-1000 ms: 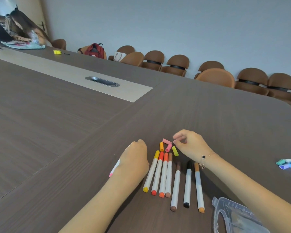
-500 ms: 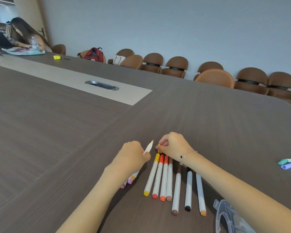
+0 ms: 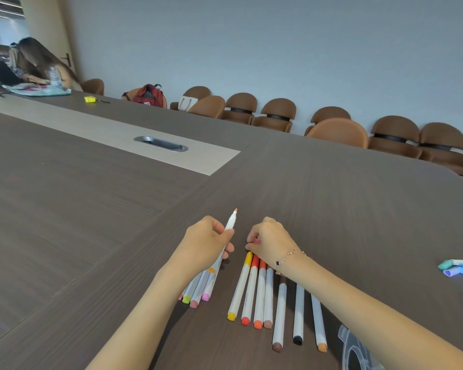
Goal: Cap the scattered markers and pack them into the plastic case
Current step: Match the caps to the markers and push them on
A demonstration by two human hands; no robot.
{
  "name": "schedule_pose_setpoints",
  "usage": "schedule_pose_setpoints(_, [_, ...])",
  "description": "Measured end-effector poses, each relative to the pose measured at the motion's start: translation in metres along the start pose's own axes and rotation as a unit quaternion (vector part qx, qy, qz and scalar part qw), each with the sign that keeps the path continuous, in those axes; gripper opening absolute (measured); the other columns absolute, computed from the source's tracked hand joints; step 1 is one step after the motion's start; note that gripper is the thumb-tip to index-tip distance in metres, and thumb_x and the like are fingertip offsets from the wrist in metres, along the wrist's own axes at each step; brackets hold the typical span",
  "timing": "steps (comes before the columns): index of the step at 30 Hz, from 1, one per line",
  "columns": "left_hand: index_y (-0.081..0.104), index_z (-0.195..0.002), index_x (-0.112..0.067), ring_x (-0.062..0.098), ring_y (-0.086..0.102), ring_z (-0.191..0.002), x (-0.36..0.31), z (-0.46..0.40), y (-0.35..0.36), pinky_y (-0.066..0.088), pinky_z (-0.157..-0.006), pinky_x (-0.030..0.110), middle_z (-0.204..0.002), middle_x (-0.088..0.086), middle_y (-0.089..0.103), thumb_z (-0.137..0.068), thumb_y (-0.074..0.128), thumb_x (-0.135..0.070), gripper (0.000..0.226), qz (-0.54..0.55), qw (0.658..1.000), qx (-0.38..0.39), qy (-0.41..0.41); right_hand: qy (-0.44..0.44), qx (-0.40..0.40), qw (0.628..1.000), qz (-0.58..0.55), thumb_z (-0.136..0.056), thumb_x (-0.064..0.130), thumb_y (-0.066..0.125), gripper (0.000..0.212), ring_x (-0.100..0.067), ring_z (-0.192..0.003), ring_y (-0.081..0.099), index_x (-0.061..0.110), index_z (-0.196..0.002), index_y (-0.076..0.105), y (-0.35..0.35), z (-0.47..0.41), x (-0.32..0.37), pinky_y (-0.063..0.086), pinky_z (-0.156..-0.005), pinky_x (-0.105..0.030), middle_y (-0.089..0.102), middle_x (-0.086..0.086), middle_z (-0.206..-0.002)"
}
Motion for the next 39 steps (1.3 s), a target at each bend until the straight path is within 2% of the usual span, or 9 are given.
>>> schedule_pose_setpoints(3, [0.052, -0.101, -0.015, 0.003, 0.064, -0.066, 0.001, 0.000, -0.003, 0.036, -0.053, 0.013, -0.068, -0.007, 0.069, -0.096, 0.051, -0.030, 0.015, 0.006, 1.000, -0.007, 0.000, 0.010, 0.019, 0.999, -0.040, -0.089, 0.026, 0.064, 0.030, -0.018, -0.100, 0.060, 0.016, -0.117, 0.062, 0.002, 0.000, -0.007, 0.050, -0.086, -0.025, 0.061, -0.003, -0.114])
schedule_pose_setpoints(7, [0.052, -0.100, -0.017, 0.003, 0.064, -0.064, 0.004, -0.002, 0.001, 0.040, -0.055, 0.014, -0.073, -0.007, 0.070, -0.096, 0.052, -0.030, 0.014, 0.001, 1.000, 0.004, -0.005, 0.014, 0.029, 0.999, -0.018, -0.090, 0.025, 0.063, 0.026, -0.014, -0.096, 0.062, 0.020, -0.116, 0.062, 0.002, 0.001, -0.017, 0.053, -0.085, -0.026, 0.067, -0.001, -0.108])
schedule_pose_setpoints(10, [0.052, -0.101, -0.017, 0.002, 0.065, -0.064, 0.004, -0.002, 0.006, 0.044, -0.058, 0.016, -0.076, -0.007, 0.072, -0.095, 0.053, -0.031, 0.015, 0.004, 1.000, 0.028, -0.007, 0.009, -0.008, 0.994, -0.105, -0.092, 0.020, 0.059, 0.020, -0.008, -0.091, 0.060, 0.019, -0.111, 0.066, -0.009, 0.000, -0.017, 0.047, -0.076, -0.011, 0.067, 0.003, -0.105])
schedule_pose_setpoints(12, [0.056, -0.101, -0.016, 0.004, 0.067, -0.067, 0.001, 0.000, 0.014, 0.051, -0.063, 0.019, -0.079, -0.004, 0.073, -0.095, 0.054, -0.028, 0.014, 0.029, 0.997, 0.071, -0.012, 0.060, -0.049, 0.939, -0.335, -0.092, 0.013, 0.058, 0.018, -0.006, -0.087, 0.062, 0.013, -0.106, 0.069, -0.021, 0.001, -0.025, 0.047, -0.065, -0.005, 0.068, 0.003, -0.102])
schedule_pose_setpoints(14, [0.064, -0.100, -0.013, 0.009, 0.069, -0.071, -0.002, 0.004, 0.025, 0.057, -0.071, 0.023, -0.085, 0.003, 0.074, -0.094, 0.056, -0.023, 0.014, 0.077, 0.989, 0.125, -0.029, 0.118, -0.038, 0.827, -0.549, -0.091, 0.012, 0.061, 0.018, -0.014, -0.087, 0.069, 0.009, -0.107, 0.068, -0.019, 0.005, -0.029, 0.056, -0.066, -0.017, 0.070, -0.007, -0.100])
schedule_pose_setpoints(16, [0.068, -0.101, -0.008, 0.013, 0.071, -0.076, -0.004, 0.008, 0.032, 0.059, -0.075, 0.025, -0.090, 0.008, 0.074, -0.093, 0.058, -0.020, 0.018, 0.108, 0.981, 0.157, -0.047, 0.145, -0.003, 0.750, -0.646, -0.090, 0.012, 0.062, 0.020, -0.021, -0.090, 0.071, 0.007, -0.109, 0.065, -0.013, 0.008, -0.025, 0.059, -0.073, -0.027, 0.072, -0.013, -0.100])
schedule_pose_setpoints(18, [0.069, -0.102, -0.006, 0.014, 0.071, -0.078, -0.005, 0.008, 0.035, 0.059, -0.077, 0.026, -0.091, 0.009, 0.074, -0.092, 0.058, -0.019, 0.020, 0.113, 0.979, 0.161, -0.049, 0.147, 0.005, 0.722, -0.676, -0.091, 0.012, 0.060, 0.019, -0.022, -0.091, 0.071, 0.006, -0.108, 0.064, -0.012, 0.010, -0.023, 0.058, -0.077, -0.030, 0.072, -0.014, -0.100])
schedule_pose_setpoints(30, [0.067, -0.105, -0.004, 0.012, 0.069, -0.074, -0.004, 0.004, 0.034, 0.058, -0.075, 0.024, -0.093, 0.010, 0.072, -0.094, 0.055, -0.020, 0.023, 0.103, 0.984, 0.140, -0.047, 0.127, -0.038, 0.739, -0.661, -0.089, 0.016, 0.063, 0.024, -0.018, -0.094, 0.070, 0.009, -0.112, 0.066, -0.017, 0.011, -0.026, 0.056, -0.085, -0.032, 0.071, -0.009, -0.104])
schedule_pose_setpoints(39, [0.067, -0.103, -0.007, 0.010, 0.070, -0.070, -0.004, 0.005, 0.034, 0.058, -0.070, 0.021, -0.088, 0.007, 0.073, -0.095, 0.054, -0.021, 0.021, 0.125, 0.982, 0.132, -0.041, 0.069, 0.005, 0.800, -0.596, -0.090, 0.016, 0.061, 0.024, -0.017, -0.093, 0.071, 0.018, -0.114, 0.063, -0.016, 0.018, -0.010, 0.058, -0.080, -0.030, 0.070, -0.009, -0.107])
Point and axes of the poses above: each hand's wrist, its own z-axis away from the middle knuckle, its own y-axis out of the palm, x = y × z, the point moved 9 cm from there along -z, towards the middle knuckle
